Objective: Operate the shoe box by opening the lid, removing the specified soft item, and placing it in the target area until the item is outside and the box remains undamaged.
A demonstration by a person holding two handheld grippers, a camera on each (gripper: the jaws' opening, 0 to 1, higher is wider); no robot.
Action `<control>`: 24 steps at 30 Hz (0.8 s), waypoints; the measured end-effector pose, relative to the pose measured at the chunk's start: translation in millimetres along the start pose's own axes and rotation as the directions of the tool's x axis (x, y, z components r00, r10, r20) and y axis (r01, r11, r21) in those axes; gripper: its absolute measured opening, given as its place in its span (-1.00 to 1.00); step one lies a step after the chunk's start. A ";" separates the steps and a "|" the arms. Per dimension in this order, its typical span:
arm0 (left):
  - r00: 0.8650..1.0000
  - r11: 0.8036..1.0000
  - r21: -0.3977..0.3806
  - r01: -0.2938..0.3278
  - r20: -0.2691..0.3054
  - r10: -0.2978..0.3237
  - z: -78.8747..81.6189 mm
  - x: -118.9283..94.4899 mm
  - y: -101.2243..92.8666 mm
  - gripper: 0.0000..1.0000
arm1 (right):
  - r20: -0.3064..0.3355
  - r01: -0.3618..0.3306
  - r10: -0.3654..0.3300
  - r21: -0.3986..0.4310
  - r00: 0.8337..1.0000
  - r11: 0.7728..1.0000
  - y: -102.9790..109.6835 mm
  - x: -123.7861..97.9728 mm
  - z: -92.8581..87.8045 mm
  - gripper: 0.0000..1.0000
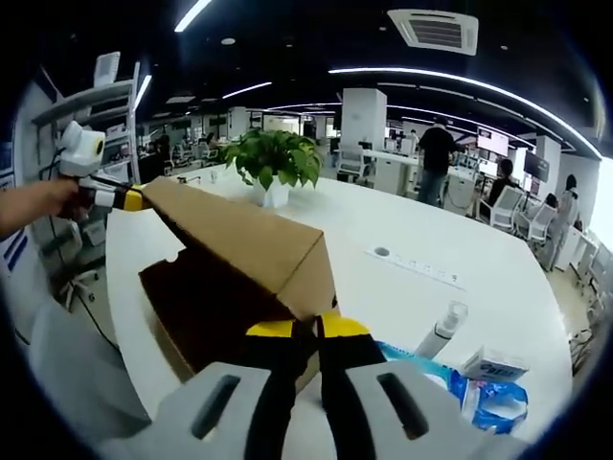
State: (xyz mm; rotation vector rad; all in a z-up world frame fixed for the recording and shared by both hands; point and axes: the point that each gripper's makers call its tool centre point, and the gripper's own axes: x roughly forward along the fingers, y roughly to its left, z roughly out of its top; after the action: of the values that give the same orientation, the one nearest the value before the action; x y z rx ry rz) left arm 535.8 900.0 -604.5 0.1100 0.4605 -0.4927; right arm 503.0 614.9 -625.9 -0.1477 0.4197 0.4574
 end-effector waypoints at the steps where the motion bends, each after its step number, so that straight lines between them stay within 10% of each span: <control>1: 1.000 1.000 0.001 0.004 -0.002 -0.004 -1.9 -1.0 -0.7 -0.81 | -0.002 -0.006 0.006 -0.007 1.000 1.000 1.8 -0.6 -1.5 -0.84; 24: 0.989 0.996 0.022 0.088 -0.118 -0.084 -60.0 -15.5 -21.9 -0.64 | -0.060 -0.160 0.157 -0.062 0.986 0.985 42.3 -9.0 -42.5 -0.34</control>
State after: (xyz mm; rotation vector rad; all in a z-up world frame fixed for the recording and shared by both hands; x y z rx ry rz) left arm 489.3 900.1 -650.9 0.1465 0.5755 -0.5794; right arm 461.1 639.2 -662.4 -0.1926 0.4727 0.6255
